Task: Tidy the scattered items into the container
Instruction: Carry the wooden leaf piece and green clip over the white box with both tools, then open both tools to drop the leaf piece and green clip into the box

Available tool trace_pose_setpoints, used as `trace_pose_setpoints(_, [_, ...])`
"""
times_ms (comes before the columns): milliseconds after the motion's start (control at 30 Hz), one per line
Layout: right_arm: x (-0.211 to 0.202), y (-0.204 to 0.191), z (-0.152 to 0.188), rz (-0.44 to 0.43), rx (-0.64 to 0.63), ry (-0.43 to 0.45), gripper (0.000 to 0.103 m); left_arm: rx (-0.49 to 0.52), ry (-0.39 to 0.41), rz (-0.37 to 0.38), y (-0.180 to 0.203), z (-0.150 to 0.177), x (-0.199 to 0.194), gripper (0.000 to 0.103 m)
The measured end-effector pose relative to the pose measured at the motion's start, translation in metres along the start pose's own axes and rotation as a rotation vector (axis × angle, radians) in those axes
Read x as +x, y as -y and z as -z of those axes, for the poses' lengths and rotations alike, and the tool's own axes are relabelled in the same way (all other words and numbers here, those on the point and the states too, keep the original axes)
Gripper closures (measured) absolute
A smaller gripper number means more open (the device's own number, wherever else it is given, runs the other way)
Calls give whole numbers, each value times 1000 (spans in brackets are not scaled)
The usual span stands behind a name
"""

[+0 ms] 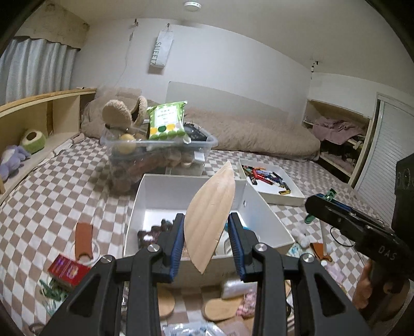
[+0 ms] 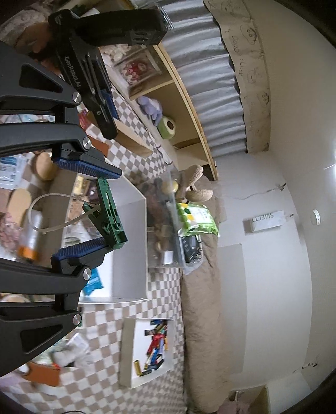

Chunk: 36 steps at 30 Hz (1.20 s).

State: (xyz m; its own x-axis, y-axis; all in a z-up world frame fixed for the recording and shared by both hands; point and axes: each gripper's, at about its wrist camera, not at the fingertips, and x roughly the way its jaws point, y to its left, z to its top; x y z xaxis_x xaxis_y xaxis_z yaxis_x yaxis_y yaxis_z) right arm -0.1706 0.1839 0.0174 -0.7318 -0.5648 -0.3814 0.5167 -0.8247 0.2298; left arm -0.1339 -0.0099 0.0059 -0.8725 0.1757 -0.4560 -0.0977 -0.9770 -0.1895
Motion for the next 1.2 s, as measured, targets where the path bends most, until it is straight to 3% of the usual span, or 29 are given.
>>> trace_pose_setpoints(400, [56, 26, -19, -12, 73, -79, 56, 14, -41, 3, -5, -27, 53, 70])
trace_pose_setpoints(800, [138, 59, -15, 20, 184, -291, 56, -9, -124, -36, -27, -16, 106, 70])
trace_pose_setpoints(1133, [183, 84, -15, 79, 242, -361, 56, -32, -166, -46, -42, -11, 125, 70])
trace_pose_setpoints(1167, [185, 85, -14, 78, 238, -367, 54, -34, -170, -47, -44, -12, 127, 70])
trace_pose_setpoints(1200, [187, 84, -13, 78, 229, -374, 41, -36, -173, -48, -45, -12, 129, 70])
